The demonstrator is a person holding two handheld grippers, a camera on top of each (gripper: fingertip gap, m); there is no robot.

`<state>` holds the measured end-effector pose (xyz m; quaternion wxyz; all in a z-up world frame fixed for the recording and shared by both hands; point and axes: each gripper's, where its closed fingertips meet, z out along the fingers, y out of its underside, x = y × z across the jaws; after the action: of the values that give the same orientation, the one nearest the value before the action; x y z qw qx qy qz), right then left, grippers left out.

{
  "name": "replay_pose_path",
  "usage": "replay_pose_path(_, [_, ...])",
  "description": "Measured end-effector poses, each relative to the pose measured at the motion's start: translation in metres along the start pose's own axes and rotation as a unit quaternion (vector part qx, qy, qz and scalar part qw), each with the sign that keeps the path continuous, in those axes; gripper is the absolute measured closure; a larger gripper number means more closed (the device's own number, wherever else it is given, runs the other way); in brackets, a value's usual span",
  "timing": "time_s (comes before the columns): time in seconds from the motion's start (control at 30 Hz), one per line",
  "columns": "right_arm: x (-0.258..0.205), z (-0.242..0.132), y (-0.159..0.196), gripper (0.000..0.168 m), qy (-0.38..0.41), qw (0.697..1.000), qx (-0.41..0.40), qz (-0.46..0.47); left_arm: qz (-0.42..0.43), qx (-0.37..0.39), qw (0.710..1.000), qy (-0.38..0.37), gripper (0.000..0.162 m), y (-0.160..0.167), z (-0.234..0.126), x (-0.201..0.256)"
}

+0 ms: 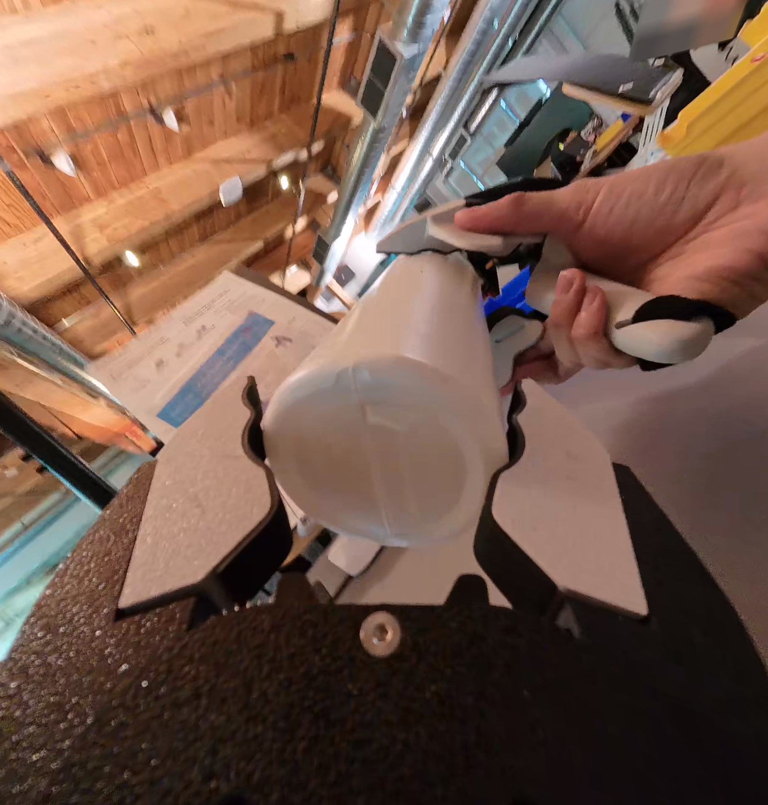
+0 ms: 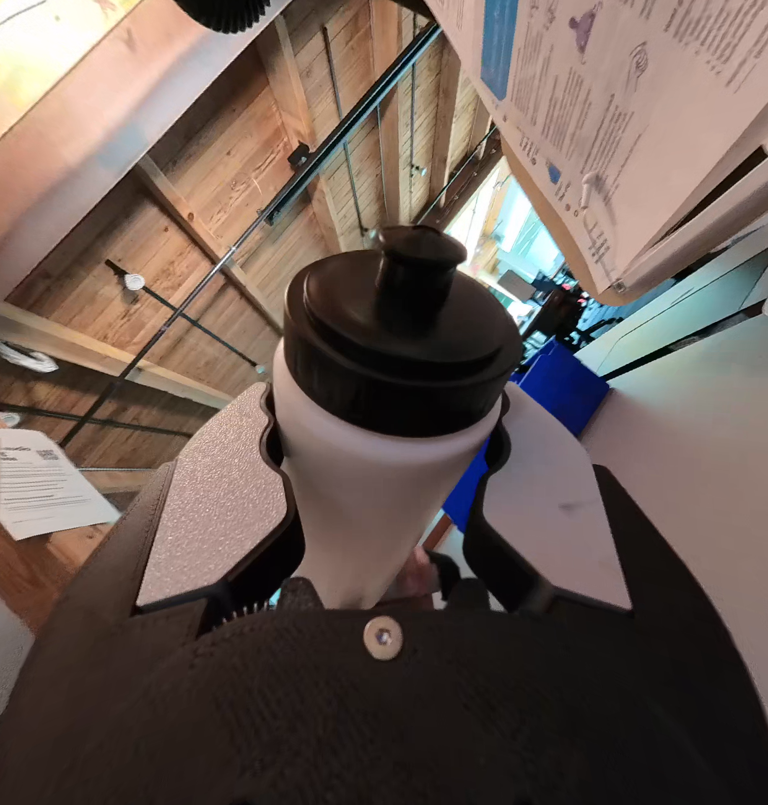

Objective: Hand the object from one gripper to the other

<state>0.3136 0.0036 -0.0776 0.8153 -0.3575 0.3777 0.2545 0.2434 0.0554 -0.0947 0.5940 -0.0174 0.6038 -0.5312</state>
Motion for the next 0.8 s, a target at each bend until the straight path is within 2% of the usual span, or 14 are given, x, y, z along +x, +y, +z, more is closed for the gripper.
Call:
replay_pose_path(0.13, [-0.008, 0.001, 0.002, 0.076, -0.018, 0.998, -0.015, -0.060, -0.113, -0.036, 0.993, 0.010, 0.056, 0.003, 0.003, -0.011])
replay_pose_path(0.23, [-0.018, 0.007, 0.013, 0.058, -0.022, 0.986, -0.049, -0.159, -0.218, -0.030, 0.975, 0.019, 0.057, 0.003, 0.001, -0.023])
replay_pose_path(0.37, [-0.028, 0.010, 0.023, 0.048, -0.020, 0.953, -0.073, -0.294, -0.400, 0.005, 0.916, 0.024, 0.058, 0.009, -0.003, -0.042])
replay_pose_path(0.43, [-0.023, 0.007, 0.020, 0.043, 0.021, 0.916, -0.093, -0.389, -0.476, 0.019, 0.879, 0.020, 0.058, 0.016, -0.006, -0.052])
replay_pose_path(0.47, [-0.016, 0.003, 0.013, 0.041, 0.066, 0.879, -0.100, -0.462, -0.512, 0.022, 0.859, 0.021, 0.058, 0.021, -0.007, -0.056])
replay_pose_path(0.5, [-0.011, -0.002, 0.003, 0.033, 0.118, 0.820, -0.105, -0.550, -0.540, 0.021, 0.841, 0.020, 0.058, 0.027, -0.008, -0.059])
replay_pose_path(0.53, [-0.007, -0.008, -0.008, 0.024, 0.172, 0.737, -0.112, -0.644, -0.559, 0.015, 0.829, 0.018, 0.058, 0.033, -0.009, -0.061])
replay_pose_path(0.57, [-0.008, -0.014, -0.019, 0.023, 0.219, 0.631, -0.115, -0.735, -0.569, 0.004, 0.822, 0.019, 0.058, 0.039, -0.009, -0.061])
replay_pose_path(0.6, [-0.013, -0.017, -0.027, 0.023, 0.249, 0.512, -0.107, -0.815, -0.573, -0.010, 0.819, 0.025, 0.058, 0.042, -0.009, -0.059])
replay_pose_path(0.63, [-0.018, -0.018, -0.028, 0.023, 0.260, 0.400, -0.099, -0.873, -0.572, -0.022, 0.819, 0.032, 0.058, 0.044, -0.009, -0.057])
replay_pose_path(0.67, [-0.016, -0.017, -0.022, 0.026, 0.257, 0.316, -0.106, -0.907, -0.569, -0.035, 0.821, 0.041, 0.058, 0.043, -0.008, -0.053])
replay_pose_path(0.7, [-0.007, -0.016, -0.016, 0.030, 0.255, 0.264, -0.122, -0.922, -0.563, -0.045, 0.824, 0.048, 0.058, 0.042, -0.006, -0.048])
replay_pose_path(0.73, [0.005, -0.013, -0.008, 0.031, 0.248, 0.236, -0.144, -0.929, -0.555, -0.056, 0.828, 0.056, 0.058, 0.041, -0.004, -0.042])
replay_pose_path(0.8, [0.022, -0.009, 0.006, 0.046, 0.228, 0.188, -0.165, -0.941, -0.537, -0.072, 0.837, 0.077, 0.058, 0.038, -0.001, -0.028])
